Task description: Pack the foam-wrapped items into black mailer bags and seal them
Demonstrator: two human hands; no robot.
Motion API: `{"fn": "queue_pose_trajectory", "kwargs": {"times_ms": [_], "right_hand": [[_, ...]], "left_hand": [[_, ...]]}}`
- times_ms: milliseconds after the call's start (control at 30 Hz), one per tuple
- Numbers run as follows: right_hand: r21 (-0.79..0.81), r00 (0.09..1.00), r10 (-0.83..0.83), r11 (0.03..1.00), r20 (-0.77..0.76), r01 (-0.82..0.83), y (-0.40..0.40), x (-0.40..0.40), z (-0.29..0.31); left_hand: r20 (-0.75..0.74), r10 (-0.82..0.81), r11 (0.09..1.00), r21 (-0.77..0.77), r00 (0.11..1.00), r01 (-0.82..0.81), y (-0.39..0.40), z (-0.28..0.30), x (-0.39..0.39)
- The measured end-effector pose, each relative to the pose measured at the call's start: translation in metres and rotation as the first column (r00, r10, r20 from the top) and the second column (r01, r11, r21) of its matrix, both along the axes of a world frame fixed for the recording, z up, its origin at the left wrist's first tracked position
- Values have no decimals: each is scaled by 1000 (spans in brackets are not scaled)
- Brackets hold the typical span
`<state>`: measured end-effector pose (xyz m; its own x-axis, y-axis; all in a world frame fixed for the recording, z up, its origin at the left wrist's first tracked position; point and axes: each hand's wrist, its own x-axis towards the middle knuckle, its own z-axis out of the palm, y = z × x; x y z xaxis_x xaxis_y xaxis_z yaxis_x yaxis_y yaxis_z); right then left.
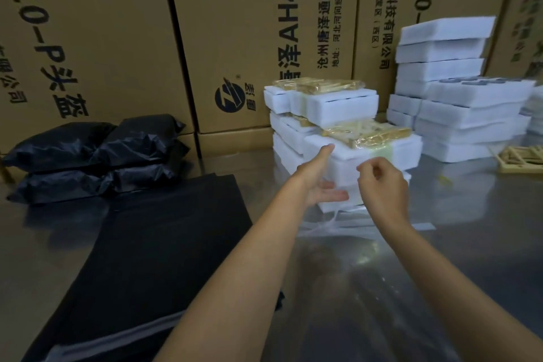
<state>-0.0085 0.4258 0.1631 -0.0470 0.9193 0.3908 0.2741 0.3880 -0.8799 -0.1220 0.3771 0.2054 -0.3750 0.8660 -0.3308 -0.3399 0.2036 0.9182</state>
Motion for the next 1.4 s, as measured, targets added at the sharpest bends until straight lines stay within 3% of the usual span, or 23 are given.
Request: {"fn": "queue_pose_trajectory", "kwargs": {"times_ms": [100, 200, 400, 533, 700, 833, 933, 1067, 1133, 1200, 1267, 1333, 1400], "right_hand": [[-80, 999, 43, 996, -16, -44, 10, 8, -9], [-138, 997, 67, 988, -29, -71, 19, 10, -13], [-374, 963, 83, 910, -258, -179, 25, 15, -24], [-530, 792, -5, 745, -611, -405, 18, 30, -27], [-388, 449, 8, 492, -893, -780, -5, 39, -33], [-358, 454, 294, 327, -841, -875, -36, 35, -30], [-362, 437, 355, 259, -826, -895, -61, 21, -35], [-330, 423, 290, 318, -858, -889, -89, -9, -43], [-327, 440, 257, 385, -860, -863, -96, -22, -45], [-339, 468, 221, 445, -856, -829, -99, -32, -44], [-348, 490, 190, 496, -851, -796, -99, -38, -43], [-354, 506, 155, 545, -848, -760, -97, -42, -44], [-349, 510, 138, 579, -849, -737, -95, -44, -47]], "left_hand": [[-19, -39, 995, -91, 999, 37, 19, 1, 7], [62, -51, 998, -20, 997, 53, 34, -2, 14], [112, 196, 970, 122, 974, -209, 22, -14, 14], [88, 268, 942, 183, 959, -280, -29, -21, 1], [-11, 269, 947, 182, 963, -263, -102, -18, -28], [-251, 193, 980, 105, 949, -172, -157, -16, -56], [-341, 104, 995, 43, 934, -95, -188, -20, -72], [-381, 45, 999, -3, 923, -50, -215, -28, -94], [-485, 2, 998, -55, 874, -33, -225, -33, -107], [-656, -42, 988, -142, 754, -68, -235, -41, -123], [-767, -202, 956, -290, 609, -48, -245, -55, -140], [-767, -382, 901, -432, 515, 25, -253, -71, -150], [-774, -413, 897, -438, 479, 66, -258, -84, -155]]}}
